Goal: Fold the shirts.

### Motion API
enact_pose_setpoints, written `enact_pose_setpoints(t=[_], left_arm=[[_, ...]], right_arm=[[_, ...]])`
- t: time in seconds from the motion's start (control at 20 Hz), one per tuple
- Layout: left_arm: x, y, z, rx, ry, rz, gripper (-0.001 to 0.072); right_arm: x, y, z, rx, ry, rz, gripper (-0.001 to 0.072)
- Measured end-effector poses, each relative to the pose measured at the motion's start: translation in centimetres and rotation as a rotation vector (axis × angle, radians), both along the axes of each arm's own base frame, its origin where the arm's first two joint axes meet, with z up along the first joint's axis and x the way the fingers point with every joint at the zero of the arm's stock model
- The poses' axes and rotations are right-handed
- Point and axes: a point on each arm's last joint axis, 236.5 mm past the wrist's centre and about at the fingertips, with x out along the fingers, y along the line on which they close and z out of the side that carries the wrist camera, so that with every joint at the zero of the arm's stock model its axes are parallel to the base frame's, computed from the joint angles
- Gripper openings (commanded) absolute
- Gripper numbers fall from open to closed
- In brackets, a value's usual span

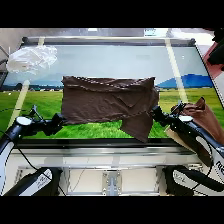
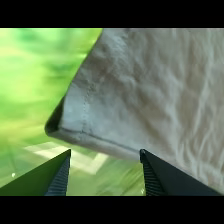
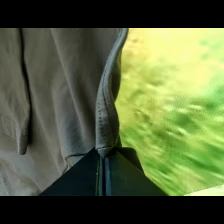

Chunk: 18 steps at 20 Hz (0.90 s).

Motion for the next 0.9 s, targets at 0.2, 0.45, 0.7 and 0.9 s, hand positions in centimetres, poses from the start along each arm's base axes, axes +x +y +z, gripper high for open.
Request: enact_pose_setpoints(t=[0.2, 0.45, 0.7, 0.9], left_arm=[[1.6, 1.7, 0.0, 0.031, -0.041, 0.107, 0.0470], [1.8, 1.9, -0.6, 0.013, -0.016, 0.153, 0.0148], [1.7, 1.0, -0.6, -0.037, 0.001, 0.167, 0.0016], [6.2, 0.7, 4.5, -0.117, -0.216, 0.191, 0.0016]], right_arm=[[0.0, 0.0, 0.0, 0.001, 0.000, 0.000, 0.0028], [0.0, 0.0, 0.0, 0.001, 0.000, 0.000, 0.0028], [0.1, 0.0, 0.1, 0.000, -0.003, 0.001, 0.0026], [1.6, 0.6, 4.1, -0.060, -0.138, 0.109, 0.0025]])
